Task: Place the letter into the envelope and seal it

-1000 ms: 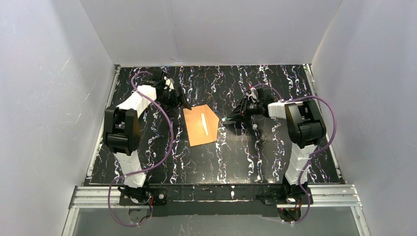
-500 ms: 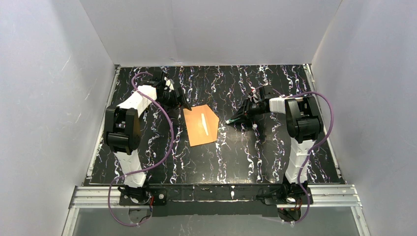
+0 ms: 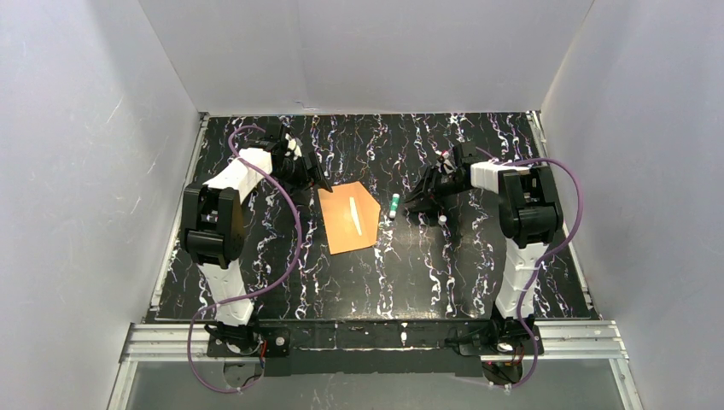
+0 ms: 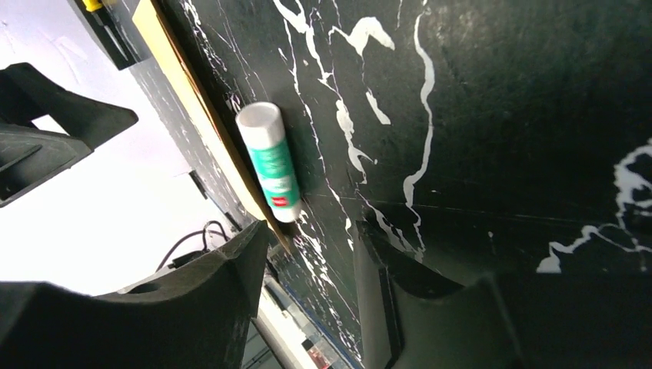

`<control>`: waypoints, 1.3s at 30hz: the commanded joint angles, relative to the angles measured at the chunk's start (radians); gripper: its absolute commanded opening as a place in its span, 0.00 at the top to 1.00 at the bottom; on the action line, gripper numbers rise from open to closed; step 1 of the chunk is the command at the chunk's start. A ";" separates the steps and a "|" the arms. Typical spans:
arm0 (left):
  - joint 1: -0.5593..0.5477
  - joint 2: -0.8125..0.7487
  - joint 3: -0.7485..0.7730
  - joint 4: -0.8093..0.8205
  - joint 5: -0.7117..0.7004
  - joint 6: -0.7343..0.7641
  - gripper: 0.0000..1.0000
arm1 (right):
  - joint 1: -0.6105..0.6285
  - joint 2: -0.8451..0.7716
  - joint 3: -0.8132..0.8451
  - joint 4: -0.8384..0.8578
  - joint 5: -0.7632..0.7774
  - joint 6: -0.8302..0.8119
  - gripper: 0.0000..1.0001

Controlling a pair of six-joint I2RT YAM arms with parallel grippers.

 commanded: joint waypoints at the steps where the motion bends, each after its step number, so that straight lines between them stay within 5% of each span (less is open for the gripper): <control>1: 0.000 0.010 0.009 -0.035 -0.009 0.010 0.20 | -0.006 -0.013 0.027 -0.092 0.143 -0.066 0.47; 8: 0.000 0.018 0.005 -0.035 -0.014 0.015 0.21 | 0.066 -0.115 0.134 -0.153 0.293 -0.199 0.46; 16: 0.000 0.045 -0.041 -0.006 0.074 -0.022 0.48 | 0.217 -0.184 0.074 -0.005 0.386 -0.099 0.59; 23: -0.008 0.068 -0.097 0.069 0.167 -0.048 0.63 | 0.312 -0.175 0.072 -0.100 0.593 -0.103 0.72; 39: -0.078 0.111 -0.131 0.063 0.025 -0.117 0.73 | 0.372 -0.079 0.139 -0.070 0.374 -0.152 0.74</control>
